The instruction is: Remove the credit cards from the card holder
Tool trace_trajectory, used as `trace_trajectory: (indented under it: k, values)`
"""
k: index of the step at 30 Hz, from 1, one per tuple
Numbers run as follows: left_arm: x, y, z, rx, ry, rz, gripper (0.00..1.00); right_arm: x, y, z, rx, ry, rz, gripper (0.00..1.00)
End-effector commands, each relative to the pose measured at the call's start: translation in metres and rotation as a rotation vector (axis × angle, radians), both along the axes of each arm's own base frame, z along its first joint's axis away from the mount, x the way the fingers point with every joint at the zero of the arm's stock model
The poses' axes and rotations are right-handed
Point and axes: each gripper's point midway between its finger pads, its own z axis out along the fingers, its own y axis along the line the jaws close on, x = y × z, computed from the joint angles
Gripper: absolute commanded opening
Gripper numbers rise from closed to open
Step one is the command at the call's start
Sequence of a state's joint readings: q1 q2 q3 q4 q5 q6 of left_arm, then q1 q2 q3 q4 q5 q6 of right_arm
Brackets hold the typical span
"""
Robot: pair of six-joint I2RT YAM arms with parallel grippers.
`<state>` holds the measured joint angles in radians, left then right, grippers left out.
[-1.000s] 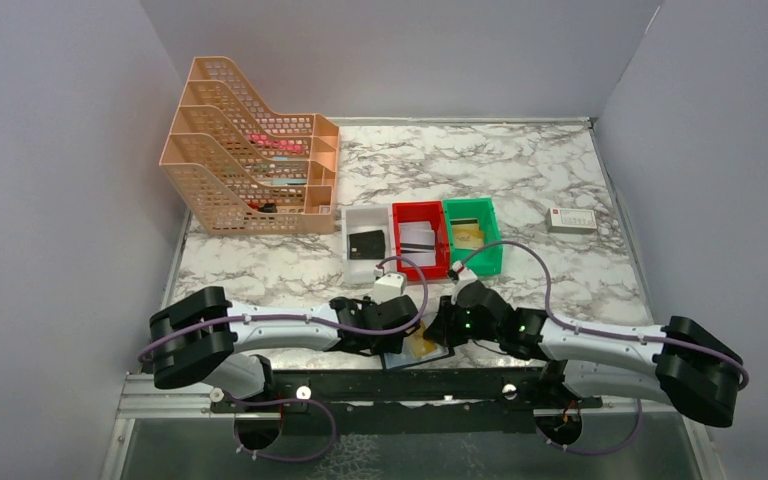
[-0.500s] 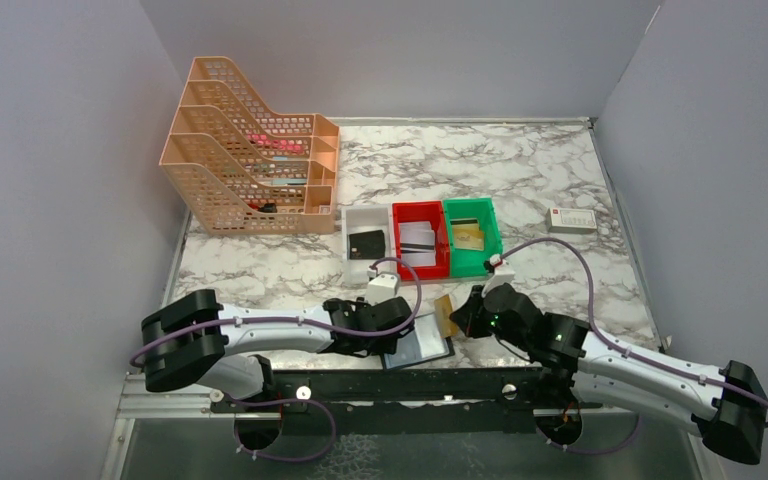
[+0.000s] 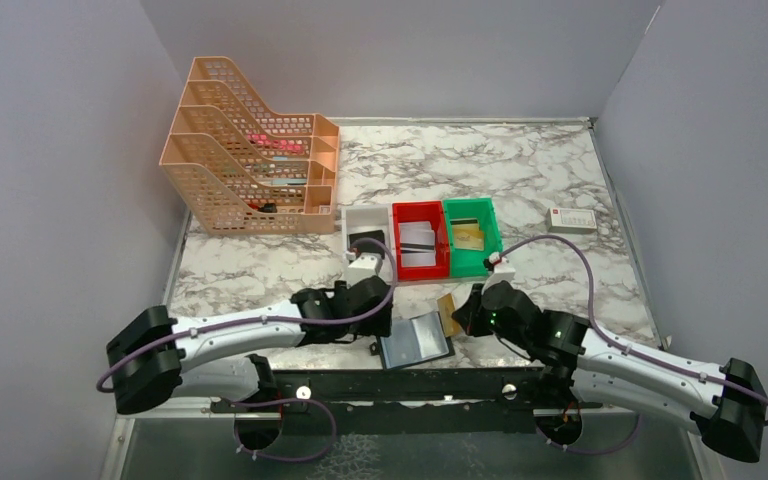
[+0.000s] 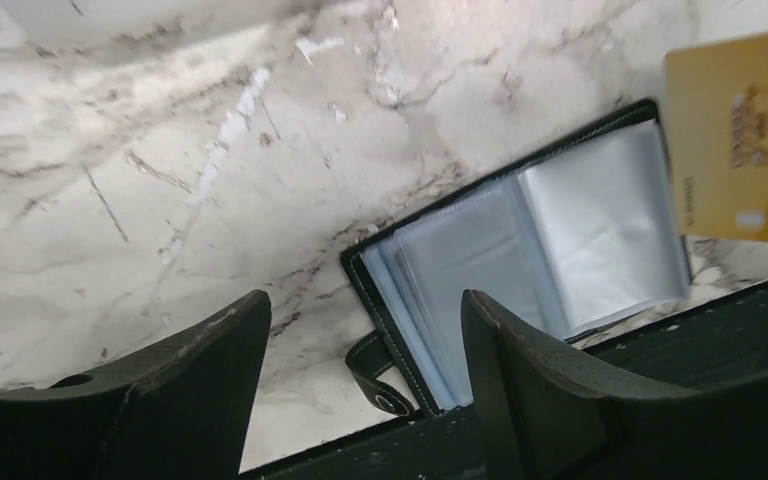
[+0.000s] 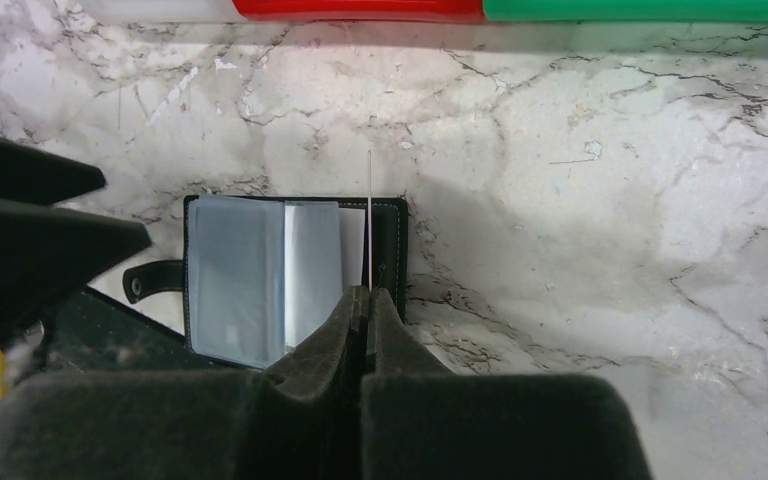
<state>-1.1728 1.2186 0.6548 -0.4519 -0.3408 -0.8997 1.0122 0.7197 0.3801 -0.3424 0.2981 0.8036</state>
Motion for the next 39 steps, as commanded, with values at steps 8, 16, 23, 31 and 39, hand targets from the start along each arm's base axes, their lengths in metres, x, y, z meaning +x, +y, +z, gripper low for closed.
trace_trajectory:
  k: [8, 16, 23, 31, 39]
  values:
    - [0.066, 0.086, 0.080, -0.138, -0.152, 0.193, 0.88, 0.008, 0.014, 0.020, 0.049, -0.047, 0.022, 0.01]
    - [0.096, 0.123, 0.072, -0.025, -0.125, 0.217, 0.93, 0.011, 0.029, 0.029, 0.062, -0.056, 0.067, 0.01]
    - [0.118, 0.148, 0.083, -0.089, -0.163, 0.285, 0.93, 0.012, 0.033, 0.031, 0.072, -0.058, 0.081, 0.01]
    - [0.114, 0.160, 0.099, -0.111, -0.265, 0.354, 0.93, 0.018, 0.049, 0.031, 0.115, -0.048, 0.114, 0.01]
    - [0.114, 0.157, 0.095, -0.113, -0.246, 0.333, 0.93, 0.043, 0.065, 0.055, 0.133, -0.100, 0.142, 0.01]
